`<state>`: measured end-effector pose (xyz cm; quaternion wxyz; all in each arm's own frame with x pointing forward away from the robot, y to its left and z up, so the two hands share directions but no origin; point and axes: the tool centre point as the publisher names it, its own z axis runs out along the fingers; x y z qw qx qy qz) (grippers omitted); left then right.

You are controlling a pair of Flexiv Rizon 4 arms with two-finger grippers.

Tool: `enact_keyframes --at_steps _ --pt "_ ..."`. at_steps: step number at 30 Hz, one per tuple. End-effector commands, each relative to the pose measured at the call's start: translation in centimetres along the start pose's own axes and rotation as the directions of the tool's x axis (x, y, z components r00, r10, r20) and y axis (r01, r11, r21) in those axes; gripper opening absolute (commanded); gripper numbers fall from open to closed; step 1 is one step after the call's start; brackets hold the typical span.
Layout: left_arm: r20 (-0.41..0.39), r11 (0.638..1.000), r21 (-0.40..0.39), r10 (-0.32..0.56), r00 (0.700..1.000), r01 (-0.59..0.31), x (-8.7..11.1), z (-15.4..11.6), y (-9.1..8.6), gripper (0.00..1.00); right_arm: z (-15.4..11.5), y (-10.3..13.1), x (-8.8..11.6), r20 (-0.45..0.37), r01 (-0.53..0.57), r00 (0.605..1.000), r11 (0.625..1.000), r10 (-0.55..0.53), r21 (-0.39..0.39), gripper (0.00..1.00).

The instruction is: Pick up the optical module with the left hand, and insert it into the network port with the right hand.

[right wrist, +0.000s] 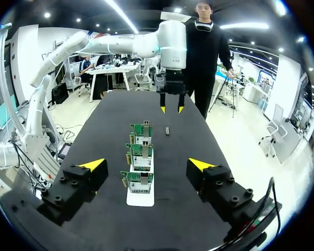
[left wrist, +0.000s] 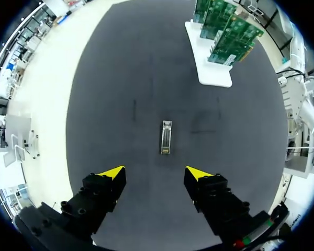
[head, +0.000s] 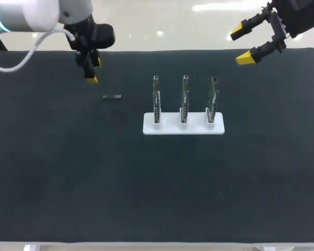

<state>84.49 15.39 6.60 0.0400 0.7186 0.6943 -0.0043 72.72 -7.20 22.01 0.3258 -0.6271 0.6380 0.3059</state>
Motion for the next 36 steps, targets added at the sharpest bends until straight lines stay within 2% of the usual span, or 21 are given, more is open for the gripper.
enact_keyframes --at_steps 1,9,16,23,36 --pt "-0.044 0.979 0.204 0.007 0.999 0.002 -0.2 0.6 0.7 1.0 0.0 0.0 0.0 0.0 0.0 1.0 1.0 0.0 0.0 1.0" --pt "-0.036 0.974 0.228 -0.003 0.999 0.011 0.0 2.3 0.1 1.0 0.0 0.0 0.0 0.0 0.0 1.0 1.0 0.0 0.0 1.0" --pt "0.005 0.973 0.229 -0.021 1.0 0.019 0.1 3.0 -0.6 1.0 0.0 0.0 0.0 0.0 0.0 1.0 1.0 0.0 0.0 1.0" --pt "0.046 0.983 0.178 -0.053 0.998 0.044 -0.2 3.5 -0.9 1.0 0.0 0.0 0.0 0.0 0.0 1.0 1.0 0.0 0.0 1.0" --pt "0.061 0.99 0.106 -0.095 0.994 0.088 -1.5 4.3 -0.5 1.0 0.0 0.0 0.0 0.0 0.0 1.0 1.0 0.0 0.0 1.0"
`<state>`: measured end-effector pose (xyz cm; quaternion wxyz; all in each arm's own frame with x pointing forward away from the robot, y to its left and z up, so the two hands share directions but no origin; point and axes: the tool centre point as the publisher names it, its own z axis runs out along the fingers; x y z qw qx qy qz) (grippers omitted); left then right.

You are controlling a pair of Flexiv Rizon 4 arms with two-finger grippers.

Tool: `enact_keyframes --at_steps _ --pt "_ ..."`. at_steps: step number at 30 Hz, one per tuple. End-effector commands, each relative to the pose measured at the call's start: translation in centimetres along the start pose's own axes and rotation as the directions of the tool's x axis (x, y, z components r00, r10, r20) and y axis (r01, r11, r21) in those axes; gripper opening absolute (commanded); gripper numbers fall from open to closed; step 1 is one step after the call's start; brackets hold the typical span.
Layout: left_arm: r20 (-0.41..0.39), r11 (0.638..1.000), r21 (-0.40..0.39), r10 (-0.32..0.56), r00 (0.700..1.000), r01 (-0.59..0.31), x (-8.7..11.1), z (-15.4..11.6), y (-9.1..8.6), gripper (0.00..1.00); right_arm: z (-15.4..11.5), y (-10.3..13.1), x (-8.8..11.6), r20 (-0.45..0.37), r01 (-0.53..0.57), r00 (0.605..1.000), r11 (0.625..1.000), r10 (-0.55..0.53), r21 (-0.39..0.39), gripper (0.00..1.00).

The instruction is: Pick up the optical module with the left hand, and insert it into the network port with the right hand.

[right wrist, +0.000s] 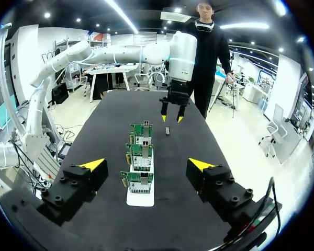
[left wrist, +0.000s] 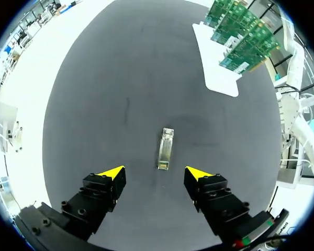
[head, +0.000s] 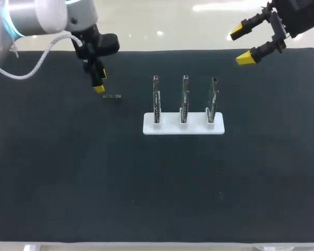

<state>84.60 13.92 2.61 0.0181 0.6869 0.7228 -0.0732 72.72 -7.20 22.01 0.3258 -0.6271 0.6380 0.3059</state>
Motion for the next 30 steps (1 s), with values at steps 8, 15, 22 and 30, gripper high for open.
enact_keyframes --at_steps 8,15,22,30 --pt "0.008 0.997 -0.073 0.007 1.0 -0.007 -0.2 1.1 -0.9 1.0 0.0 0.0 0.0 0.0 0.0 1.0 1.0 0.0 0.0 1.0" --pt "0.005 0.997 -0.08 0.01 1.0 -0.01 0.1 1.4 -1.5 1.0 0.0 0.0 0.0 0.0 0.0 1.0 1.0 0.0 0.0 1.0" --pt "0.013 0.996 -0.086 0.002 1.0 -0.001 0.2 1.4 -1.7 1.0 0.0 0.0 0.0 0.0 0.0 1.0 1.0 0.0 0.0 1.0" --pt "0.013 0.996 -0.086 0.002 1.0 -0.001 0.2 1.4 -1.7 1.0 0.0 0.0 0.0 0.0 0.0 1.0 1.0 0.0 0.0 1.0"
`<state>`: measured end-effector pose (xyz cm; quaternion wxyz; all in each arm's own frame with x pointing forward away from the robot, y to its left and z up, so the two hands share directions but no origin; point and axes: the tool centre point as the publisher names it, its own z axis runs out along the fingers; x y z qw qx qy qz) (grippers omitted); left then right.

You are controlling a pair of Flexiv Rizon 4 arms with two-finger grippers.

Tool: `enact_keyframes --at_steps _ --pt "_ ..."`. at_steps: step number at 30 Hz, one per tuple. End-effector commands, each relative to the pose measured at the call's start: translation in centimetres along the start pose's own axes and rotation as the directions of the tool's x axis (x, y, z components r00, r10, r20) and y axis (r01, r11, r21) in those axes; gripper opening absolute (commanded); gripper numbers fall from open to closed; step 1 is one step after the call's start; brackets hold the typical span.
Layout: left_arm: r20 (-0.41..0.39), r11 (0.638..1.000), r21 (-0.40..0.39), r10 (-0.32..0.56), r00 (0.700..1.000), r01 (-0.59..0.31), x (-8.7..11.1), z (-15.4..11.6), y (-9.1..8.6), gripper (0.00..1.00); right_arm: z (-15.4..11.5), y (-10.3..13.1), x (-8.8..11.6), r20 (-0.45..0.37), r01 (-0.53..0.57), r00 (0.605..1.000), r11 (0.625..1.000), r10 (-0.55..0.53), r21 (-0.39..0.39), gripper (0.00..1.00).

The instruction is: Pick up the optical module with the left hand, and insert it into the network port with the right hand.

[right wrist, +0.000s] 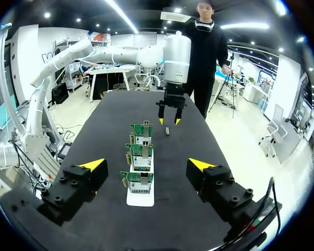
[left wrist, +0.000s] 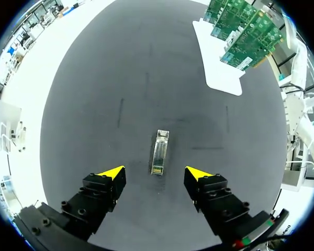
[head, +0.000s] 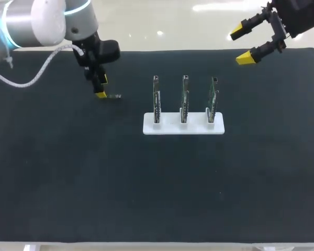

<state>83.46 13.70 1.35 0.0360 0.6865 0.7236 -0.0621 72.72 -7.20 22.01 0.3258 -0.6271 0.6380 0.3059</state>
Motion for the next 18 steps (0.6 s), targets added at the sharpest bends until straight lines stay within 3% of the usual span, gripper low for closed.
enact_keyframes --at_steps 1,18 --pt "0.0 0.999 -0.046 -0.004 1.0 0.004 0.2 0.0 -0.7 1.0 0.0 0.0 0.0 0.0 0.0 1.0 1.0 0.0 0.0 1.0" --pt "-0.028 0.996 -0.083 0.027 0.999 -0.029 -0.1 1.0 -0.5 1.0 0.0 0.0 0.0 0.0 0.0 1.0 1.0 0.0 0.0 1.0"
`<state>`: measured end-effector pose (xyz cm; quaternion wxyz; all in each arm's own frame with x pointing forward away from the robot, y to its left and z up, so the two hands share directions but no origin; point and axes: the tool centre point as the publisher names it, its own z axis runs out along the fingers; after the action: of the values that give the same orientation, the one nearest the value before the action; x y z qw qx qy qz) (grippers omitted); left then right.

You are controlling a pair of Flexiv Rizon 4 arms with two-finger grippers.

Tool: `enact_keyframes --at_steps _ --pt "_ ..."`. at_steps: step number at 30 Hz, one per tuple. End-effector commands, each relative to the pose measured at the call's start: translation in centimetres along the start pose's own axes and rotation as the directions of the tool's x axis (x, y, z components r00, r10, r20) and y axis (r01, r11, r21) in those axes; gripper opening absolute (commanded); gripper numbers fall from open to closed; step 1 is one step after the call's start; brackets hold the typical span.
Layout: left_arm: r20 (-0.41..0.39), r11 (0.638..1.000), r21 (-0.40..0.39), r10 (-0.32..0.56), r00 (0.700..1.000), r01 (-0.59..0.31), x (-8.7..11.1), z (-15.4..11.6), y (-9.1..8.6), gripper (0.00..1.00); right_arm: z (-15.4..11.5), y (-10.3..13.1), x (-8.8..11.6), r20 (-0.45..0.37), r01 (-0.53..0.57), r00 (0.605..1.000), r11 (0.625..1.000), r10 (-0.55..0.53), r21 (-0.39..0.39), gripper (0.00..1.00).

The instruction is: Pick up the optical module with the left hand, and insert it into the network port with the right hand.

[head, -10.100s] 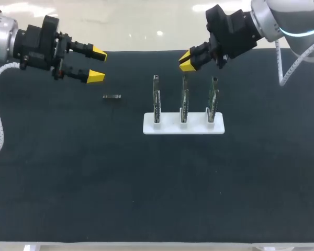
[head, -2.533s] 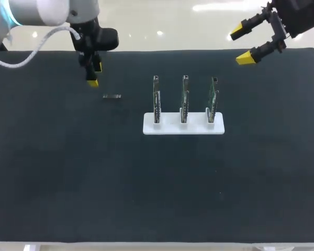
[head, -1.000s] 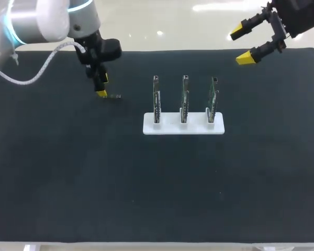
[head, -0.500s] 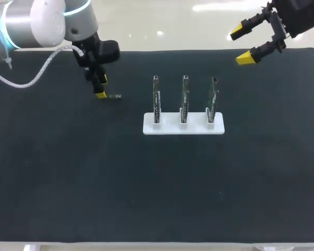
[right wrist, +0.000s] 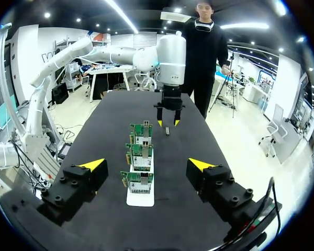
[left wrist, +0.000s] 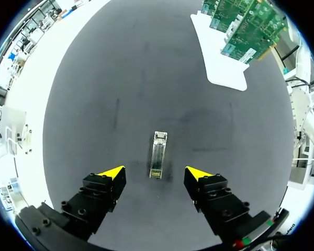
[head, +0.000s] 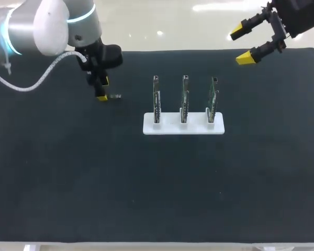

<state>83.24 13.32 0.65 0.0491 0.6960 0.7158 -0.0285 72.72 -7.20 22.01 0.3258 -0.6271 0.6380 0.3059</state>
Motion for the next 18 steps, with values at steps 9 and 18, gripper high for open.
enact_keyframes --at_steps 9,18 --pt "-0.008 1.0 -0.021 -0.013 1.0 0.012 0.32 0.64 0.11 1.0 0.03 -0.03 -0.04 0.0 0.0 1.0 1.0 0.0 0.0 1.0" --pt "-0.009 0.999 -0.029 -0.014 1.0 0.014 0.32 0.93 0.12 1.0 0.03 -0.03 -0.04 0.0 0.0 1.0 1.0 0.0 0.0 1.0"
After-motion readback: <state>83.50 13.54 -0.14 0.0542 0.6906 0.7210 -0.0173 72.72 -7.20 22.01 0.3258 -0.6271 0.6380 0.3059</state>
